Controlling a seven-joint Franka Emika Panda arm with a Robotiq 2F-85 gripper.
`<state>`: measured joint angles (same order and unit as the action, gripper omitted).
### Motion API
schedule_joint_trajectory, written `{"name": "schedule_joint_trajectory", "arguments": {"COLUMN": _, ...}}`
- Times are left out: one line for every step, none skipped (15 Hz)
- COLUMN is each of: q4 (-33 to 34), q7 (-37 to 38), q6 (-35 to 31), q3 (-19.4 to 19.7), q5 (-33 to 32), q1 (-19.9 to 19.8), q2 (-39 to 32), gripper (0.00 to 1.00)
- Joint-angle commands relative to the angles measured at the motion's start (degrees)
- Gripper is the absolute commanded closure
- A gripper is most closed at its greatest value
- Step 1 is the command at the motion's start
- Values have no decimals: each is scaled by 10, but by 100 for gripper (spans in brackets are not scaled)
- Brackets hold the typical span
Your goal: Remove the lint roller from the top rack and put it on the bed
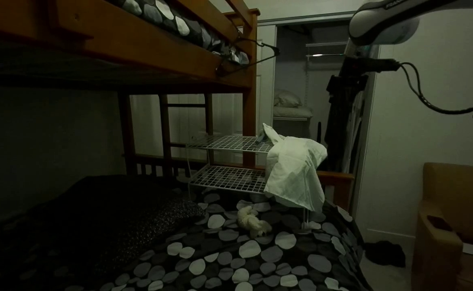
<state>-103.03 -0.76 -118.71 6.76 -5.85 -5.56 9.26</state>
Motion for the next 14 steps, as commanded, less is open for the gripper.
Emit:
{"name": "schedule_joint_trajectory", "arguments": {"q4": 32, "q7": 1, "q6": 2, "q3": -9, "q5": 2, "q1": 3, "q2": -21, "gripper": 0}}
{"name": "schedule_joint_trajectory", "arguments": {"q4": 52, "q7": 2, "q6": 2, "q3": -14, "q5": 2, "q1": 7, "q2": -37, "gripper": 0}}
{"name": "schedule_joint_trajectory", "arguments": {"q4": 64, "q7": 2, "q6": 2, "q3": -15, "q5": 2, "q1": 8, "q2": -48, "gripper": 0}}
{"name": "schedule_joint_trajectory", "arguments": {"q4": 70, "q7": 2, "q6": 2, "q3": -14, "q5": 2, "q1": 8, "q2": -54, "gripper": 0}}
{"name": "schedule_joint_trajectory", "arguments": {"q4": 72, "q7": 2, "q6": 2, "q3": -12, "q5": 2, "q1": 7, "q2": -56, "gripper": 0}}
{"name": "schedule_joint_trajectory", "arguments": {"q4": 73, "q7": 2, "q6": 2, "q3": -11, "q5": 2, "q1": 6, "q2": -57, "gripper": 0}}
{"name": "schedule_joint_trajectory", "arguments": {"q4": 73, "q7": 2, "q6": 2, "q3": -11, "q5": 2, "q1": 6, "q2": -57, "gripper": 0}}
{"name": "schedule_joint_trajectory", "arguments": {"q4": 104, "q7": 6, "q6": 7, "q3": -17, "q5": 15, "q1": 12, "q2": -91, "gripper": 0}}
{"name": "schedule_joint_trajectory", "arguments": {"q4": 137, "q7": 14, "q6": 17, "q3": -26, "q5": 13, "q1": 20, "q2": -125, "gripper": 0}}
{"name": "schedule_joint_trajectory", "arguments": {"q4": 167, "q7": 33, "q6": 1, "q3": -35, "q5": 30, "q1": 28, "q2": -156, "gripper": 0}}
{"name": "schedule_joint_trajectory", "arguments": {"q4": 196, "q7": 56, "q6": 13, "q3": -43, "q5": 21, "q1": 34, "q2": -178, "gripper": 0}}
{"name": "schedule_joint_trajectory", "arguments": {"q4": 226, "q7": 83, "q6": 13, "q3": -51, "q5": 2, "q1": 42, "q2": -204, "gripper": 0}}
{"name": "schedule_joint_trajectory", "arguments": {"q4": 265, "q7": 114, "q6": 20, "q3": -55, "q5": -17, "q1": 54, "q2": -237, "gripper": 0}}
{"name": "schedule_joint_trajectory", "arguments": {"q4": 295, "q7": 152, "q6": 25, "q3": -54, "q5": -53, "q1": 69, "q2": -267, "gripper": 0}}
